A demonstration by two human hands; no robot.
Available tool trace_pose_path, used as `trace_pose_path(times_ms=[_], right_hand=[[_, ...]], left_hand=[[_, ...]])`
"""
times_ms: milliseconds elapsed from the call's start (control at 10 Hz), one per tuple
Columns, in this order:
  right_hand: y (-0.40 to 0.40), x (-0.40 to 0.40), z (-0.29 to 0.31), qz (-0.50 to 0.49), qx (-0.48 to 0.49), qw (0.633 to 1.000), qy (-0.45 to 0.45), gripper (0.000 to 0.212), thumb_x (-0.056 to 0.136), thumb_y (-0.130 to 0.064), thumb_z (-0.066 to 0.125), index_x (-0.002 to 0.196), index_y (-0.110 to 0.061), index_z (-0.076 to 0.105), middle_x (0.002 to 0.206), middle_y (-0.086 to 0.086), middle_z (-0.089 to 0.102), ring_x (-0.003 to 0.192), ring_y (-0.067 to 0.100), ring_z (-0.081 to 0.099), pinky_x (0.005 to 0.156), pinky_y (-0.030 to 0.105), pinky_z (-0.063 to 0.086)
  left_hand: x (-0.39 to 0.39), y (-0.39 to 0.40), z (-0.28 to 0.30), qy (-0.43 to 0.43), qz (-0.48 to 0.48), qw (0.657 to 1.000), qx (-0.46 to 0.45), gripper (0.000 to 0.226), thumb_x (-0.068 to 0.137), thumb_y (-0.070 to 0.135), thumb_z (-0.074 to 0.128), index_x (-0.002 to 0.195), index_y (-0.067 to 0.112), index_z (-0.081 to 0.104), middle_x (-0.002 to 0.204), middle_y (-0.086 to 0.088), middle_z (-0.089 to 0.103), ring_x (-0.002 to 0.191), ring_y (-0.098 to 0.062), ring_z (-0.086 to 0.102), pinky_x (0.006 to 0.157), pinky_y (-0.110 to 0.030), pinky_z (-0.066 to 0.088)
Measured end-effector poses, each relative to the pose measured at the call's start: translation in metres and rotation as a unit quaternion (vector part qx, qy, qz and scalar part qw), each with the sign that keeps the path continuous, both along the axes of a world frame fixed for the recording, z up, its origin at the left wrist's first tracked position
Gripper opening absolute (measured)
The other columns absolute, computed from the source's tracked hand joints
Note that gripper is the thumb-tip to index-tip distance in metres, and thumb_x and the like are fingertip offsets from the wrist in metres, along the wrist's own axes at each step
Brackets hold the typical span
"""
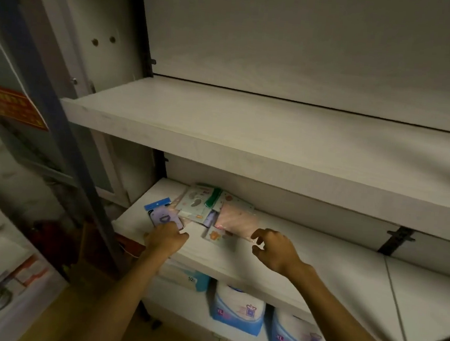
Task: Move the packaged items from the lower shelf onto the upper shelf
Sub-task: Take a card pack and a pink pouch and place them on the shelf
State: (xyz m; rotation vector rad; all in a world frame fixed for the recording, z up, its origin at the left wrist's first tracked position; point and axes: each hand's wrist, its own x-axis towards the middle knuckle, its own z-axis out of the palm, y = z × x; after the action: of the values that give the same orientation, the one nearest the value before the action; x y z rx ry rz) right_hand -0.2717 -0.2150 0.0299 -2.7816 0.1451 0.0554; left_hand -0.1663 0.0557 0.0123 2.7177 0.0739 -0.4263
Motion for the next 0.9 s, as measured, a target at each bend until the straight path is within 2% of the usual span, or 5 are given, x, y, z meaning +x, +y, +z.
trace_pose_path(times_ms=[100,300,500,700,900], right_hand=[[0.012,0.014,-0.011,-0.022,0.020,0.999,0.037,0.034,0.091,-0.035,0.063,0.122,-0.024,0.062,0.118,-0.004,0.066,0.094,0.013,0.063,0.079,0.022,0.044],[0.037,0.037,-0.038,-0.042,0.055,0.989,0.131,0.039,0.088,-0.032,0.066,0.126,-0.024,0.059,0.124,-0.001,0.063,0.092,0.011,0.053,0.081,0.022,0.043],[0.053,0.048,-0.067,-0.095,0.093,0.976,0.171,0.048,0.089,-0.028,0.067,0.133,-0.021,0.052,0.135,0.003,0.054,0.121,0.020,0.052,0.099,0.027,0.043],[0.060,0.059,-0.086,-0.183,0.087,0.976,0.082,0.049,0.086,-0.027,0.068,0.131,-0.024,0.052,0.135,0.002,0.052,0.121,0.020,0.049,0.099,0.028,0.045],[0.046,0.099,-0.076,-0.164,0.079,0.981,0.067,0.083,0.080,-0.021,0.076,0.148,-0.018,0.029,0.153,0.007,0.031,0.136,0.029,0.035,0.110,0.037,0.039]], left_hand=[[0.029,0.018,-0.022,0.026,0.036,0.999,-0.026,0.064,0.086,0.061,0.045,0.131,0.016,0.054,0.133,-0.010,0.057,0.119,-0.029,0.054,0.097,-0.037,0.041],[0.086,0.040,-0.059,0.042,0.079,0.992,-0.093,0.076,0.077,0.067,0.056,0.130,0.013,0.048,0.133,-0.016,0.057,0.115,-0.034,0.056,0.098,-0.045,0.048],[0.104,0.049,-0.070,0.086,0.118,0.986,-0.085,0.098,0.068,0.069,0.072,0.134,-0.002,0.053,0.137,-0.028,0.052,0.128,-0.046,0.048,0.109,-0.057,0.037],[0.133,0.056,-0.085,0.131,0.131,0.969,-0.163,0.096,0.052,0.058,0.088,0.123,0.000,0.061,0.123,-0.024,0.063,0.114,-0.043,0.060,0.098,-0.054,0.050],[0.137,0.061,-0.082,0.156,0.167,0.946,-0.228,0.078,0.060,0.034,0.094,0.122,-0.001,0.062,0.119,-0.020,0.067,0.109,-0.038,0.065,0.086,-0.042,0.054]])
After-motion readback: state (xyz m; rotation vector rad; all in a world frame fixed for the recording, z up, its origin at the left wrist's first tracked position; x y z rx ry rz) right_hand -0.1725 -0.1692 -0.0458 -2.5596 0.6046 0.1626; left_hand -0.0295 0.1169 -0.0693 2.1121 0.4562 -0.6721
